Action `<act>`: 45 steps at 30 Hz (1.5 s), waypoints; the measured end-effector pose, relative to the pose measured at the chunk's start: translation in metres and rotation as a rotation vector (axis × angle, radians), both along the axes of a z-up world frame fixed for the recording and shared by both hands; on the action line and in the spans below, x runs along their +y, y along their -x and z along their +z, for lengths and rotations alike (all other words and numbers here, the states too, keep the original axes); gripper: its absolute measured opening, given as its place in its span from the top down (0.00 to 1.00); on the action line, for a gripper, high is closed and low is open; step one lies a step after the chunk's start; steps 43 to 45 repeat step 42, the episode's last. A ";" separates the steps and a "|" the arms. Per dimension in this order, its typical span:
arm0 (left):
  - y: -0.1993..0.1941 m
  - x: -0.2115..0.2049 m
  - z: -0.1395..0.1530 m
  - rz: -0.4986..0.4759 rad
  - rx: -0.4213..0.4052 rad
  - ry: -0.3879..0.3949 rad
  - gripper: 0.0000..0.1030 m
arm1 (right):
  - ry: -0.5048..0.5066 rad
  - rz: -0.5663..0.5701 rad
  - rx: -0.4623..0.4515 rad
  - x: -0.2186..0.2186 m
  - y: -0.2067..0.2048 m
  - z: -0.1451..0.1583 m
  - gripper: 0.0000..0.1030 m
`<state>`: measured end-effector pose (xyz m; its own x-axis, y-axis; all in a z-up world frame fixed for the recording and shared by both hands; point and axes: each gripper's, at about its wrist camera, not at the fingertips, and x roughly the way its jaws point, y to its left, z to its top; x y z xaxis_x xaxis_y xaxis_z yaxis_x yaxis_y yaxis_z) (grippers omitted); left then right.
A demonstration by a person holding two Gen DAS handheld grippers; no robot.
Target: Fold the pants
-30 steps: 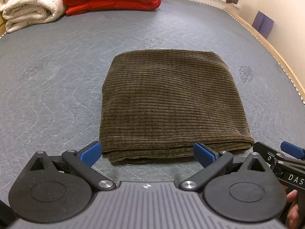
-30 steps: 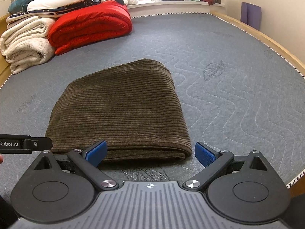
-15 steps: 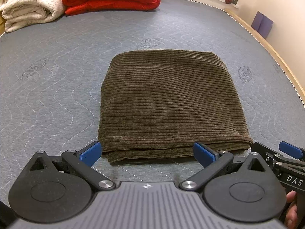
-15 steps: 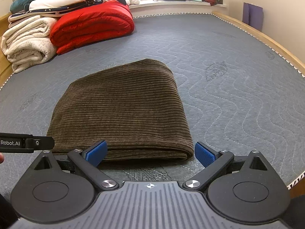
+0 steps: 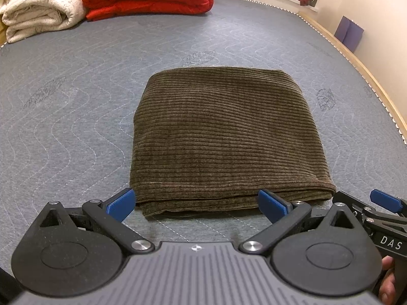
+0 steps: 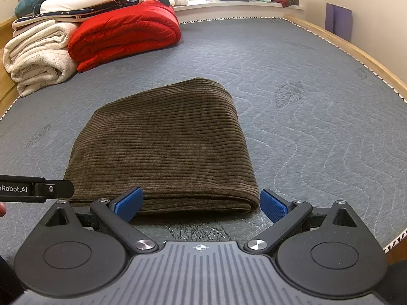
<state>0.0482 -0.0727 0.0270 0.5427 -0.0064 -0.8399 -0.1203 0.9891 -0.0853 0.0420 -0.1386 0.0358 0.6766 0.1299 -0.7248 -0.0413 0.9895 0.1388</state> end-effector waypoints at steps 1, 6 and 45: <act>0.000 0.000 0.000 -0.001 0.000 0.000 0.00 | 0.000 0.000 0.000 0.000 0.000 0.000 0.05; 0.000 0.000 0.001 -0.003 -0.001 0.002 0.00 | 0.001 0.002 0.001 0.000 0.000 0.000 0.05; 0.000 0.000 0.001 -0.011 -0.004 0.007 0.00 | -0.004 0.008 0.008 -0.001 0.001 0.000 0.05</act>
